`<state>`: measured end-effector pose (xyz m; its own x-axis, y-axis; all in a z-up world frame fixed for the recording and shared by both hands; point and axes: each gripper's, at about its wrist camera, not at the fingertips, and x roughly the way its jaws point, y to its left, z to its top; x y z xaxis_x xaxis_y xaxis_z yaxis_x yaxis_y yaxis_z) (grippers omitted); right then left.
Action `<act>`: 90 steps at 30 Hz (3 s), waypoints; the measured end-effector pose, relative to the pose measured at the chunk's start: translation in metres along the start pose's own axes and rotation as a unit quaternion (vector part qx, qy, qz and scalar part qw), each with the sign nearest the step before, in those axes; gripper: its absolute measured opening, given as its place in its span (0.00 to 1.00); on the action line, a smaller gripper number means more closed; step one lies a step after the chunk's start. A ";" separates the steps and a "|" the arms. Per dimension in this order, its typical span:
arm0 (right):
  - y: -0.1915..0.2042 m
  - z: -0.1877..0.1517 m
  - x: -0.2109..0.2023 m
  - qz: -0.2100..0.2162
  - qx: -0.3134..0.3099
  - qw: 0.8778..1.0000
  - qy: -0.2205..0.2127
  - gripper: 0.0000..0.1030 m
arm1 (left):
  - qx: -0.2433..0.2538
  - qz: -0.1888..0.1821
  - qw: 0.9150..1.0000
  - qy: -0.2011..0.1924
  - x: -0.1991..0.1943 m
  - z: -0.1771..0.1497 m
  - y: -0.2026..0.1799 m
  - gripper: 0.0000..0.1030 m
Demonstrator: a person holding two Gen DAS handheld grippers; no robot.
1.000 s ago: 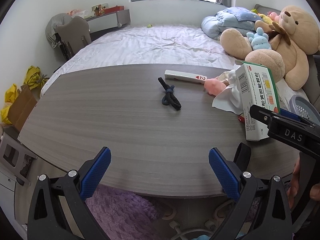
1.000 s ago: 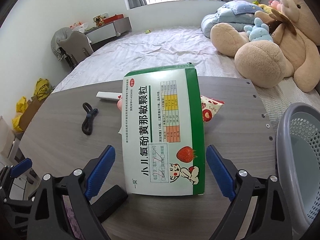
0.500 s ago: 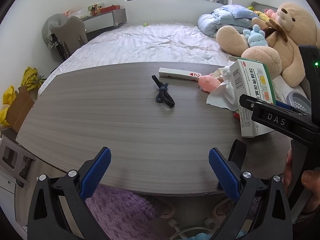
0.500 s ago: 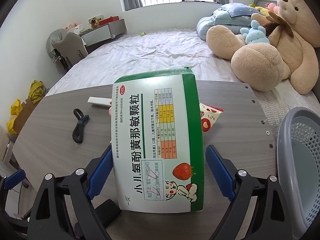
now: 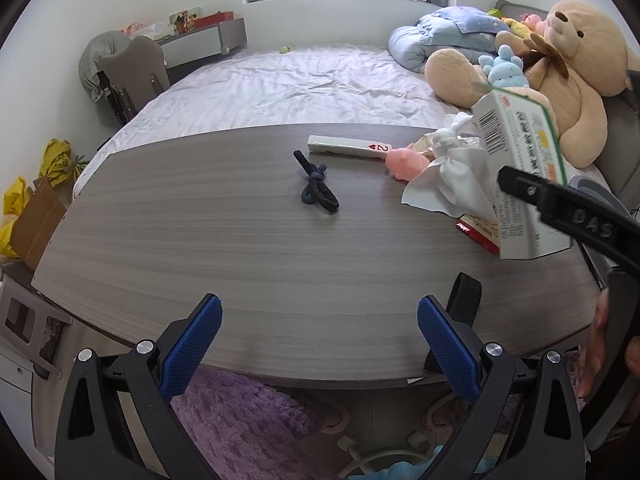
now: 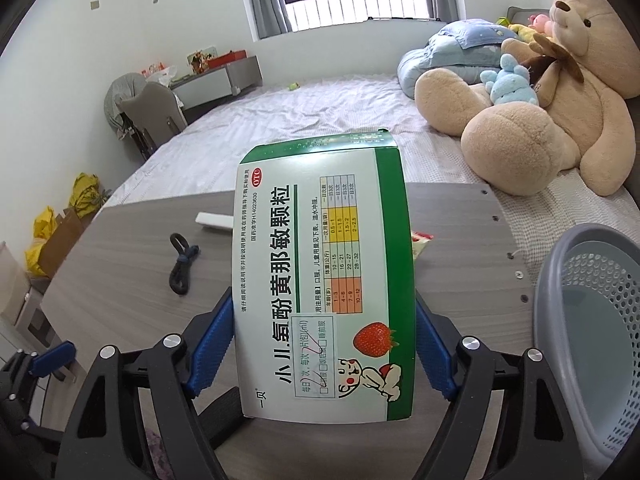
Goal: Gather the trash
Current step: 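Grasp the black strap with the left tool while the right tool holds the medicine box, then carry the medicine box and black strap toward the grey basket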
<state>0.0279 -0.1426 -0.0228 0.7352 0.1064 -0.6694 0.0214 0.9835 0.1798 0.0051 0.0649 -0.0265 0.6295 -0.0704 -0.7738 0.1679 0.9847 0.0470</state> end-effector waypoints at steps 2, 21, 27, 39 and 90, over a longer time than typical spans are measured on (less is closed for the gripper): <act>-0.008 -0.002 -0.012 -0.003 0.006 1.000 -0.005 0.76 | 0.005 -0.004 1.000 0.002 0.000 -0.001 -0.003 0.94; -0.065 -0.039 -0.061 -0.033 0.065 0.997 0.012 0.76 | 0.060 -0.065 0.995 0.043 0.038 -0.010 -0.064 0.93; -0.070 -0.040 -0.066 -0.034 0.072 0.997 0.009 0.76 | 0.066 -0.069 0.995 0.041 0.043 -0.010 -0.073 0.90; -0.068 -0.040 -0.068 -0.029 0.074 0.997 0.006 0.76 | 0.088 -0.098 0.991 0.033 0.031 -0.012 -0.082 0.19; -0.270 -0.061 -0.141 -0.121 0.202 0.971 -0.042 0.76 | 0.215 -0.211 0.954 0.002 0.008 0.080 -0.350 0.19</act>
<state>-0.1234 -0.4145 -0.0211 0.7277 -0.1501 -0.6693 0.4528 0.8381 0.3043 0.0117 -0.2926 0.0013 0.4350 -0.4438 -0.7834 0.7014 0.7127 -0.0143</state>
